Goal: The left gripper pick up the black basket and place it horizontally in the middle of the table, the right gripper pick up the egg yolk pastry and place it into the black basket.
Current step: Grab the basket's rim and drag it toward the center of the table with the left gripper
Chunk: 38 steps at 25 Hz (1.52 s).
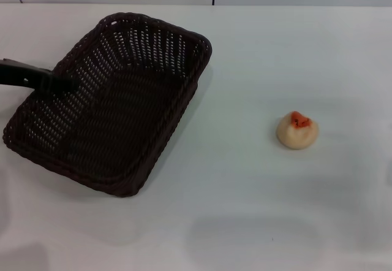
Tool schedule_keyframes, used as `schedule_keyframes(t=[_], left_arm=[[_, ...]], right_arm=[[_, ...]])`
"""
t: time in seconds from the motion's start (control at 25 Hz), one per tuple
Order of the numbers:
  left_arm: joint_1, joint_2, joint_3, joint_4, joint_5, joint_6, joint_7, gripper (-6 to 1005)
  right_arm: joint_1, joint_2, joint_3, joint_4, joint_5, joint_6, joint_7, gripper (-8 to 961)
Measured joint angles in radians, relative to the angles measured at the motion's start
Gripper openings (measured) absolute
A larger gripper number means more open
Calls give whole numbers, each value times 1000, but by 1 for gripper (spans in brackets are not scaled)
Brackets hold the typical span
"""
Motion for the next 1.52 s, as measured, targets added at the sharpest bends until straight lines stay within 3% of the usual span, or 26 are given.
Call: schedule_keyframes(t=[0.24,0.44,0.56,1.32,1.52], left_arm=[[0,-1,19,1,23,3,0,715],[-2,-1,27,2,26,5,0,514],[-3,-2,34,1,26,6,2,314],[-25,1,29,-59,-24,-30,62,262],[-52,39,15,-113,-156,-115,122,233]], right_arm=[[1,-1,0,3,0,0,-2,505],[1,-1,0,4,0,0,2,505],[2,-1,0,4,0,0,3,506],[-4,-1,0,4,0,0,1,505],[-8,-1,3,2,2,0,4,506]])
